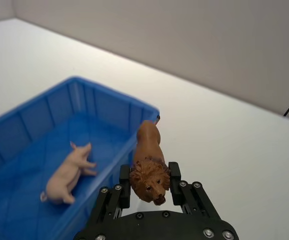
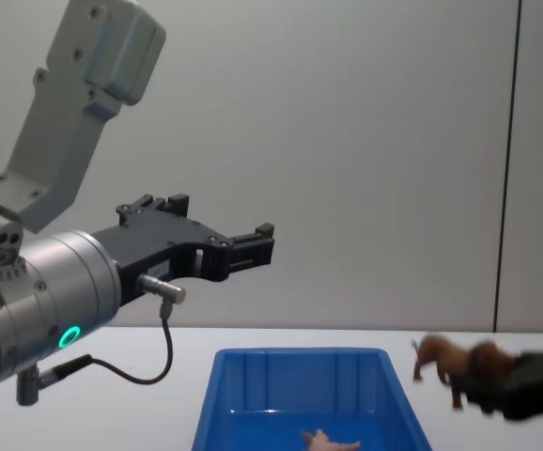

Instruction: Pick up the two dolls from the table and place them into the box.

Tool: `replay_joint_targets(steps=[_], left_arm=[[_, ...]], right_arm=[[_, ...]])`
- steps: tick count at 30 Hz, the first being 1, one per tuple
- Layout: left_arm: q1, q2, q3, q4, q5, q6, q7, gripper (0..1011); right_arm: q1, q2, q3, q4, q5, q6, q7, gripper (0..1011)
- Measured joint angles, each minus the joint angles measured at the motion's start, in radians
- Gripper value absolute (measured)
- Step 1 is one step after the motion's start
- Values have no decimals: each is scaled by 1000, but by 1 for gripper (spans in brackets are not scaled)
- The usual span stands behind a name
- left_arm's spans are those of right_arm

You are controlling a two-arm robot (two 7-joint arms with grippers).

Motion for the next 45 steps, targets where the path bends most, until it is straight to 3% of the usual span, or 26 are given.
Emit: replay_joint_targets(steps=[8, 15, 28, 30, 37, 45], left_arm=[[0, 0, 0, 0, 0, 0, 0, 1001], [0, 0, 0, 0, 0, 0, 0, 1001], [0, 0, 0, 0, 0, 0, 0, 1001], [0, 0, 0, 0, 0, 0, 0, 1001], [0, 0, 0, 0, 0, 0, 0, 1000], [0, 0, 0, 0, 0, 0, 0, 1000]], right_arm=[[14, -2, 8, -72, 14, -3, -14, 429], [33, -15, 2, -100, 20, 10, 12, 428], [76, -60, -38, -50, -12, 70, 78, 428], [87, -73, -49, -23, -25, 82, 95, 450], [106, -94, -68, 26, -43, 95, 118, 693], [109, -93, -68, 43, -46, 83, 122, 908]])
